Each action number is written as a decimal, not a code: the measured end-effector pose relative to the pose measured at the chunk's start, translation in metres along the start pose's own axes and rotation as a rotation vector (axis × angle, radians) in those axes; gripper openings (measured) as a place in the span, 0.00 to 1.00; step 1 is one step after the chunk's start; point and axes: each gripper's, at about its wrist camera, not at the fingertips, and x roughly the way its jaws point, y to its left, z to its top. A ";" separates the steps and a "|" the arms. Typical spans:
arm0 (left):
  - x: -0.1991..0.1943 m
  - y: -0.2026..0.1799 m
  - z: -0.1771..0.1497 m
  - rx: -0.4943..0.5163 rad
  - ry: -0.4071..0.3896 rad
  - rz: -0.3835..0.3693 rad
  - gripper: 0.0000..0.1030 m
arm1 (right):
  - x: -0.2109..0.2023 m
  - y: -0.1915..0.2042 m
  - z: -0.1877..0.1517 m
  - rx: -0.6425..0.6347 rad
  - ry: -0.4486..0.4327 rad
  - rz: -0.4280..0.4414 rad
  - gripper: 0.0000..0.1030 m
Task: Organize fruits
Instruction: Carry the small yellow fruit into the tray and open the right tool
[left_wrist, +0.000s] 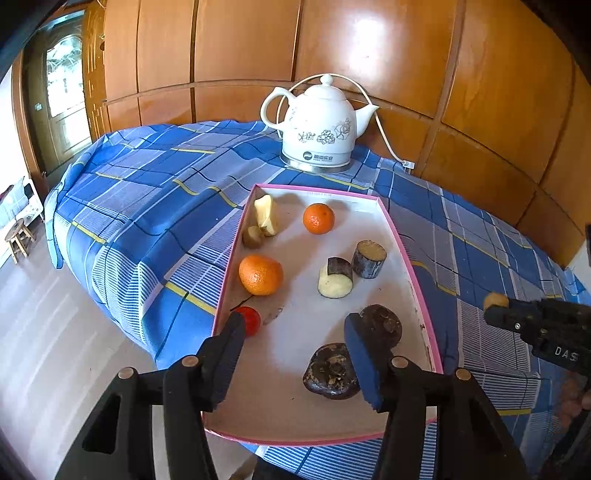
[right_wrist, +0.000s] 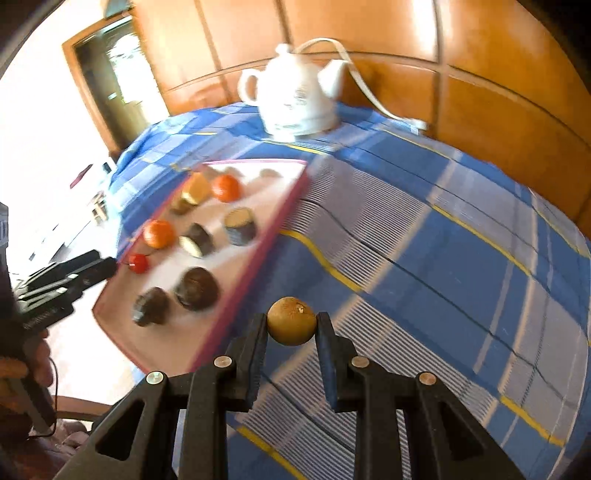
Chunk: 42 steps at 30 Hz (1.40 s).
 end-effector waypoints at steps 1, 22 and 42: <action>0.000 0.001 0.000 -0.001 0.000 0.000 0.56 | 0.002 0.007 0.005 -0.016 0.002 0.015 0.26; 0.006 0.022 0.002 -0.072 0.006 0.024 0.56 | 0.082 0.057 0.059 -0.077 0.105 0.077 0.26; 0.007 0.021 0.001 -0.071 0.010 0.025 0.56 | 0.088 0.071 0.046 -0.154 0.089 -0.008 0.25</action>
